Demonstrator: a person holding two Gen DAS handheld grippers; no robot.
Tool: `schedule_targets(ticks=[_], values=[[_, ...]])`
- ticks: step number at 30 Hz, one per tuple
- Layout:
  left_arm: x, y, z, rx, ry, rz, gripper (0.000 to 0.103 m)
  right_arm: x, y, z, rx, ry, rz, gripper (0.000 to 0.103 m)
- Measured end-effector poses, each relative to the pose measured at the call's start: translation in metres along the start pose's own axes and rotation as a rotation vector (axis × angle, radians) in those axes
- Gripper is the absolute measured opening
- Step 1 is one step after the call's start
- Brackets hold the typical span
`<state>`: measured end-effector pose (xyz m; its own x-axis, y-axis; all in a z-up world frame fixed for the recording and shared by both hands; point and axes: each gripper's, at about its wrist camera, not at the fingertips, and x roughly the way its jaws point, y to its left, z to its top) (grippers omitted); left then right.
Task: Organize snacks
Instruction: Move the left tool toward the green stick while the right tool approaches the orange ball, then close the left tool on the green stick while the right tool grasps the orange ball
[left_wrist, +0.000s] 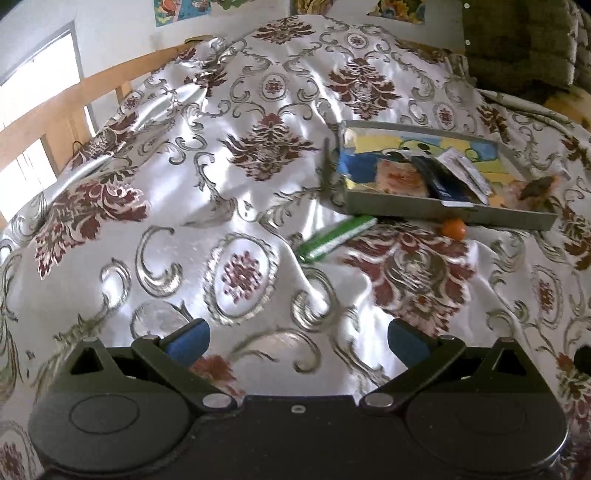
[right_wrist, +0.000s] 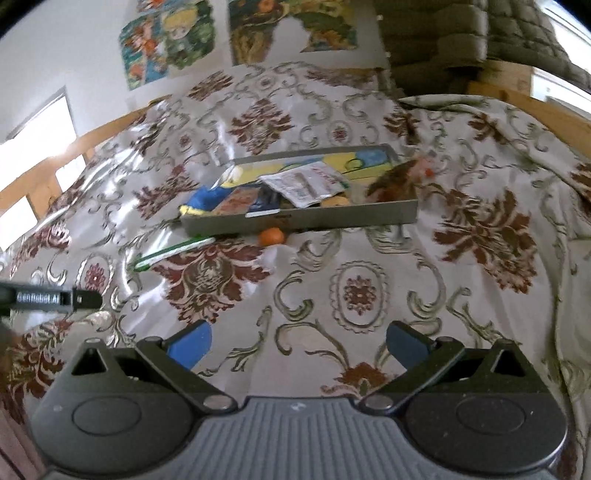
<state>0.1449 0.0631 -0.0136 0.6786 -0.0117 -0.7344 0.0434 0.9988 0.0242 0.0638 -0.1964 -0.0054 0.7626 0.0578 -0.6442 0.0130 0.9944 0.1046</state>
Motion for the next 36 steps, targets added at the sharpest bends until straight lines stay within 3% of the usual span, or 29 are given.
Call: schedule_targets(ticks=[6,14,19,32,36], values=[[0.024,0.007,0.02,0.037,-0.042,-0.047,0.102,0.02,0.015,0.004,-0.07,0.02,0.014,0.103],[0.065,-0.011,0.044,0.129,-0.102,-0.008,0.102,0.059,0.026,0.023,-0.14,0.009,0.031,0.103],[0.086,-0.017,0.054,0.166,-0.138,0.003,0.102,0.078,0.03,0.035,-0.189,-0.028,-0.009,0.103],[0.11,-0.023,0.066,0.185,-0.181,-0.056,0.102,0.125,0.028,0.067,-0.115,-0.061,-0.017,0.103],[0.117,-0.023,0.069,0.197,-0.192,-0.122,0.102,0.144,0.022,0.074,-0.071,-0.034,0.001,0.103]])
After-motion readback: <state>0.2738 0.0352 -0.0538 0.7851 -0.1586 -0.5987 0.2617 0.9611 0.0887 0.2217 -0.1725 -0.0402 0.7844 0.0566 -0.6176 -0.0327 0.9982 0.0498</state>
